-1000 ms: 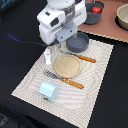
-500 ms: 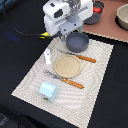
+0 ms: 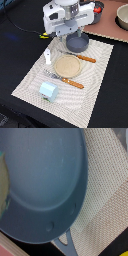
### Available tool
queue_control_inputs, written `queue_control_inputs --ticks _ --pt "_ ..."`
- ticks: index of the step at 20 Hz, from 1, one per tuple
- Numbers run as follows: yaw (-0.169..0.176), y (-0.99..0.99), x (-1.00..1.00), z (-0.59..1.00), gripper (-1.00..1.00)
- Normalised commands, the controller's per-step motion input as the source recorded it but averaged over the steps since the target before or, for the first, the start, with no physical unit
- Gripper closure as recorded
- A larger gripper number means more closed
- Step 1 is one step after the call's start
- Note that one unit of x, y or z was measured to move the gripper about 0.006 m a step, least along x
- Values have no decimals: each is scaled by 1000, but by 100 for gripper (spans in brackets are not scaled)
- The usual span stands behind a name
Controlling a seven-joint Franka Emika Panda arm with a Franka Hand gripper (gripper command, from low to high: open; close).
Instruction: Interact with the objects in diverse but meaningful ways.
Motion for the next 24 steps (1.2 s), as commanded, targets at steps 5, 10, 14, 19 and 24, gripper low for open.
queue_control_inputs --ticks 5,10,14,19,24 --pt "0 265 -218 -227 -100" --pt "0 261 -161 -223 -100" --pt "0 284 -97 -231 -100" --pt "0 283 -64 -237 -100" --pt "0 274 -75 -242 -100"
